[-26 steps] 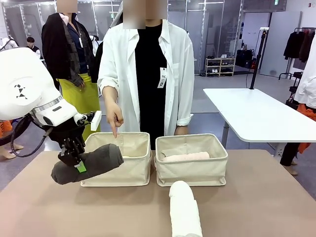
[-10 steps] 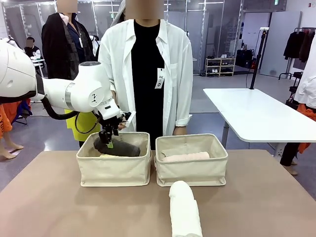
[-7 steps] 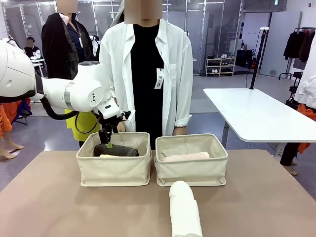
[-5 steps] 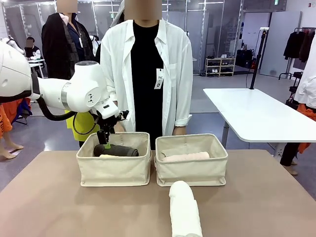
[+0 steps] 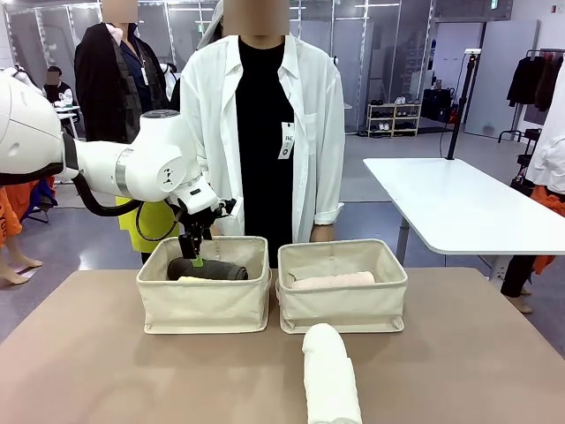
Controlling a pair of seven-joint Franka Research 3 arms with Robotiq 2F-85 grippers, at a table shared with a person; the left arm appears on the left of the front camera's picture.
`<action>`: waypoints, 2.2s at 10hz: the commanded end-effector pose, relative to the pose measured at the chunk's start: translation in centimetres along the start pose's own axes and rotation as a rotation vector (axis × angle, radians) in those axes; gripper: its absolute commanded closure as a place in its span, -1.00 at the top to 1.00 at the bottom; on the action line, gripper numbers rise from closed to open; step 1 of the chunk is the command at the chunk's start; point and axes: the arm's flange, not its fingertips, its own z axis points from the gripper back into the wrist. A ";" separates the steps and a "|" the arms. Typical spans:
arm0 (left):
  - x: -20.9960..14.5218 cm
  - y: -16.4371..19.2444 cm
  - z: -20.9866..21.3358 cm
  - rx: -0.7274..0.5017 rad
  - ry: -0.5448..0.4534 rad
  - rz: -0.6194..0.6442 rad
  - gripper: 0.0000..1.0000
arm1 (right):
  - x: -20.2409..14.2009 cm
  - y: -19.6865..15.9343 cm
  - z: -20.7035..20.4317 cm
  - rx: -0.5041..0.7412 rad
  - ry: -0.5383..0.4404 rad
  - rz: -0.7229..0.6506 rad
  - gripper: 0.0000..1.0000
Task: Divide the towels into two baskets.
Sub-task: Pick up one hotel-folded towel from the bottom of the table and place it in the Fabric basket indicated by the person.
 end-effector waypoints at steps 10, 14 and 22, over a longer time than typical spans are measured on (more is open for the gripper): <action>-14.1 -11.5 15.2 -0.287 -0.500 0.489 1.00 | -0.3 0.2 0.0 -0.008 0.006 0.014 0.92; -27.3 -20.5 15.3 -0.345 -0.860 0.815 1.00 | -0.3 0.2 0.0 -0.008 0.006 0.014 0.92; -43.9 -31.4 5.9 -0.697 -1.097 1.080 1.00 | -0.3 0.2 0.0 -0.008 0.006 0.014 0.92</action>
